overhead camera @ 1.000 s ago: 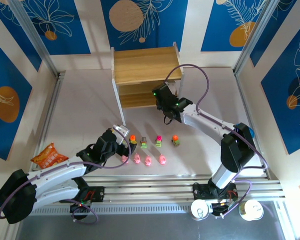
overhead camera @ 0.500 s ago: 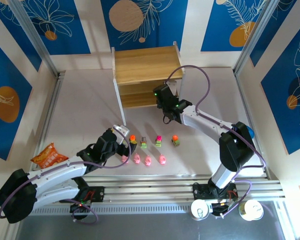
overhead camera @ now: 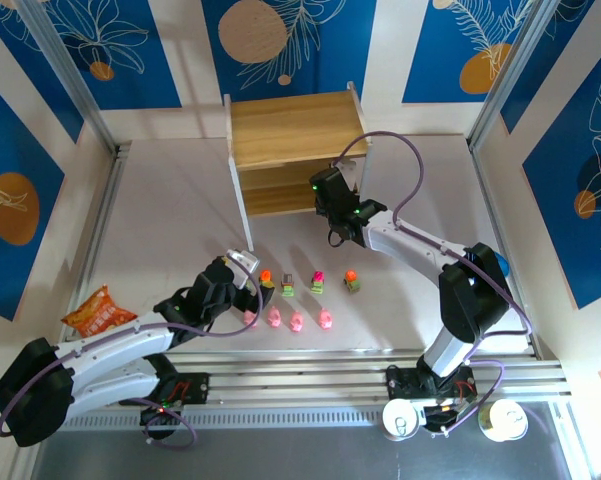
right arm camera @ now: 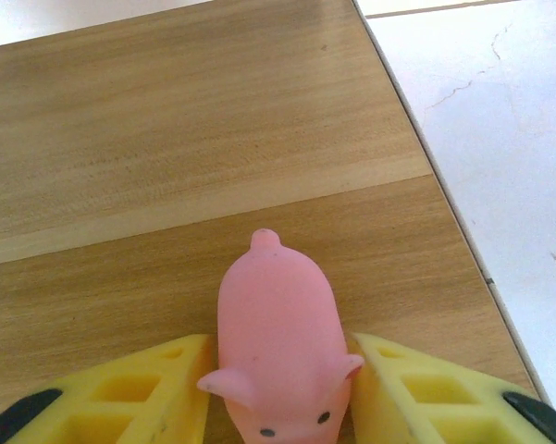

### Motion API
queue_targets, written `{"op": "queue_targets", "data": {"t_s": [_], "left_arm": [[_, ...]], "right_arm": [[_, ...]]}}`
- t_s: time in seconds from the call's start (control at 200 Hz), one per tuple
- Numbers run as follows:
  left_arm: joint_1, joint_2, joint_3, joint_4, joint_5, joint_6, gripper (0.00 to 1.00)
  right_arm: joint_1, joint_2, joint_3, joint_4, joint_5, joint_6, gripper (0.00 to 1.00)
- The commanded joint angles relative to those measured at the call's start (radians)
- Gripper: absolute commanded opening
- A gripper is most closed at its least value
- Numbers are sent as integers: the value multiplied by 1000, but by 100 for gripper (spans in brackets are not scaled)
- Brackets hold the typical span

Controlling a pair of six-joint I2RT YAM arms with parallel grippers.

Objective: Place and organize the plastic toys onto the shelf

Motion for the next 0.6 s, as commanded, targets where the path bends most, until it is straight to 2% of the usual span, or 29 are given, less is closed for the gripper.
{"op": "queue_targets", "data": {"t_s": [0.0, 0.595], "left_arm": [[-8, 6, 32, 27, 18, 16, 100], [-8, 10, 34, 30, 1, 16, 100]], "right_arm": [[-3, -13, -26, -11, -10, -5, 46], [41, -139, -89, -58, -2, 0, 56]]}}
